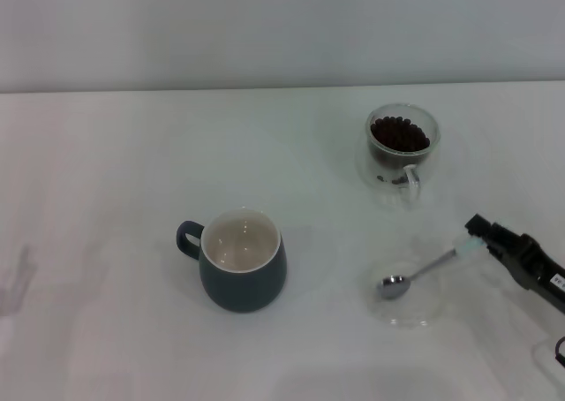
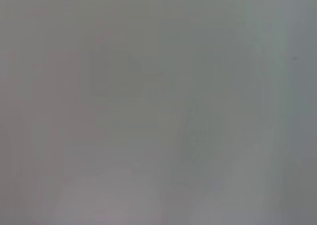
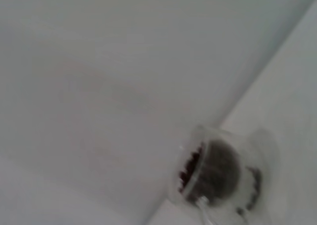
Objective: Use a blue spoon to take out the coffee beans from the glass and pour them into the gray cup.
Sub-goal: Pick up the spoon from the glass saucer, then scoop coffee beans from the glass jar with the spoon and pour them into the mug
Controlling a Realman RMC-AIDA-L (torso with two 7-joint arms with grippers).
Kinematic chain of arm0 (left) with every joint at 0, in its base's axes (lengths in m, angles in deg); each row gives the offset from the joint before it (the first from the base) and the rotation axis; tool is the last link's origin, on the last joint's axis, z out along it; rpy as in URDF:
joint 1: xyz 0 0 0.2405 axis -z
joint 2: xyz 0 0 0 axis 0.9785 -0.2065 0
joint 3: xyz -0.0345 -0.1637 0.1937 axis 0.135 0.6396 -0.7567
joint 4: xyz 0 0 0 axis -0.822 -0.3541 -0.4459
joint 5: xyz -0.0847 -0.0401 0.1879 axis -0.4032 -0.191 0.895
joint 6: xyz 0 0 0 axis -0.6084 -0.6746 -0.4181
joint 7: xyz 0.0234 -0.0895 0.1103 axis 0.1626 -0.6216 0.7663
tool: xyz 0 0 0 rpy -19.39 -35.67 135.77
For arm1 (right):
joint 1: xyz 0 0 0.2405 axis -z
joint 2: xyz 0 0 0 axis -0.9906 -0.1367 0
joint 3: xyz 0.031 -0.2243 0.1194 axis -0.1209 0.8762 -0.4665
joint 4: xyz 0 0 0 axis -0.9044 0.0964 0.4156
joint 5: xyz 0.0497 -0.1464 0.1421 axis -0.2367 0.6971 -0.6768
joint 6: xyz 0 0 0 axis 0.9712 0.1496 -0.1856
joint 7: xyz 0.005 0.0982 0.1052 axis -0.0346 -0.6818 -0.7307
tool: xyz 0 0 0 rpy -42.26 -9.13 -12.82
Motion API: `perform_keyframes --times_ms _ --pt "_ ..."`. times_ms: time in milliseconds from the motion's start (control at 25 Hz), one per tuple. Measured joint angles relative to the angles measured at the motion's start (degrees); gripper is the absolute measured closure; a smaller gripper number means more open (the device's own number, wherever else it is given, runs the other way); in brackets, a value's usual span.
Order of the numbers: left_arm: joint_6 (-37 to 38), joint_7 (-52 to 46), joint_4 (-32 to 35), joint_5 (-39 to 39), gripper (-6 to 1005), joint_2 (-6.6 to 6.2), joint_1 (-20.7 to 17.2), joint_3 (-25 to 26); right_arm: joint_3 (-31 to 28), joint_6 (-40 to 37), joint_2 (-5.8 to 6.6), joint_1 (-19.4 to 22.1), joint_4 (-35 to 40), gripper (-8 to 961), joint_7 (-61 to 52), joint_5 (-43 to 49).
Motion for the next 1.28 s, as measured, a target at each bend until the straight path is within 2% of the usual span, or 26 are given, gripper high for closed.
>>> perform_keyframes --times_ms 200,440,600,800,960,1080,1280 --pt "0.05 -0.02 0.20 -1.03 106 0.00 0.02 0.00 -0.47 -1.78 0.27 0.63 3.52 798 -0.42 -1.24" --pt "0.12 -0.05 0.40 -1.39 106 0.00 0.05 0.00 -1.17 -2.11 0.39 1.35 14.48 800 -1.92 -2.44" --pt "-0.14 -0.14 0.52 -1.50 106 0.06 0.16 0.00 -1.69 -0.35 0.48 0.06 22.78 802 0.06 -2.93" --pt "-0.22 -0.73 0.57 -1.50 106 0.16 -0.04 0.00 -1.49 6.01 0.59 -2.61 32.07 803 7.27 -1.85" --pt "-0.33 -3.61 0.57 -1.50 107 0.17 -0.28 0.00 -1.28 13.22 0.56 -4.18 37.27 803 12.60 3.00" --pt "-0.36 -4.53 0.55 -1.50 107 0.17 -0.31 0.00 -1.03 19.43 0.25 -5.16 39.96 803 14.53 9.15" --pt "-0.37 -4.55 0.54 -1.49 107 0.21 -0.17 0.00 0.24 23.18 0.11 -5.90 39.47 802 16.37 11.07"
